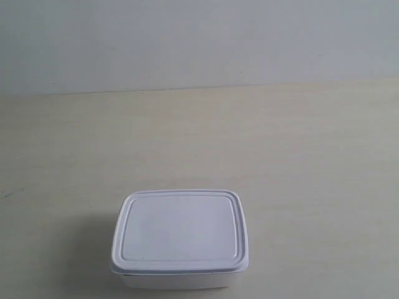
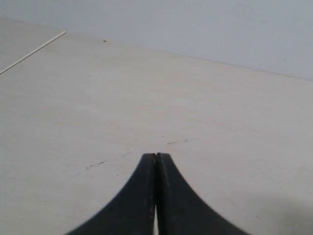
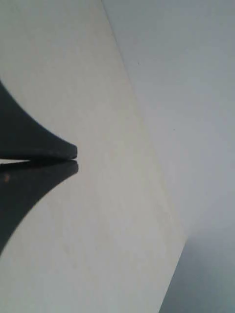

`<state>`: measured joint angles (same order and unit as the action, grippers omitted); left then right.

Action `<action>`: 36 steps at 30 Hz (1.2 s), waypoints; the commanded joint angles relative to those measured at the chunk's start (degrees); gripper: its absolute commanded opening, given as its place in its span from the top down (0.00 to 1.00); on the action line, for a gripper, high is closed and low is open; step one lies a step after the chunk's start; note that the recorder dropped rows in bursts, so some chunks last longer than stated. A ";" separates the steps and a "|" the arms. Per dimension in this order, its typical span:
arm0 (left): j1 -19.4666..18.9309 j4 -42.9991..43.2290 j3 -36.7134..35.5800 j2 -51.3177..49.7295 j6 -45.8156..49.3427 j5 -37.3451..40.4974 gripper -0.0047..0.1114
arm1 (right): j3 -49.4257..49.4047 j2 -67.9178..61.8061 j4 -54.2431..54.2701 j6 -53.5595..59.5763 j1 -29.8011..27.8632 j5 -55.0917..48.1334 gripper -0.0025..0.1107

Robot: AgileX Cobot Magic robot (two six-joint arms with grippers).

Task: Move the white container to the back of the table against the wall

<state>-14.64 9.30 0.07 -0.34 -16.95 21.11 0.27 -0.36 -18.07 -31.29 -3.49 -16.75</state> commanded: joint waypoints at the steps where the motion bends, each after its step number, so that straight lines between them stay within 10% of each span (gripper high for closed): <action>1: -0.11 0.33 -0.07 0.34 0.27 -0.32 0.96 | -0.27 0.36 -0.33 0.07 -0.31 0.16 0.98; 18: -0.11 3.63 -0.07 0.34 3.35 -0.53 0.96 | -0.27 0.36 -0.33 0.07 -0.31 0.16 0.98; 36: -0.11 3.12 -0.07 0.34 -5.87 -24.05 0.96 | -0.27 0.36 5.91 -8.16 -0.31 13.65 0.98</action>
<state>-14.74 12.97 -0.04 -0.34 -16.17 3.36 0.27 -0.36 -14.95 -35.83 -3.49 -6.98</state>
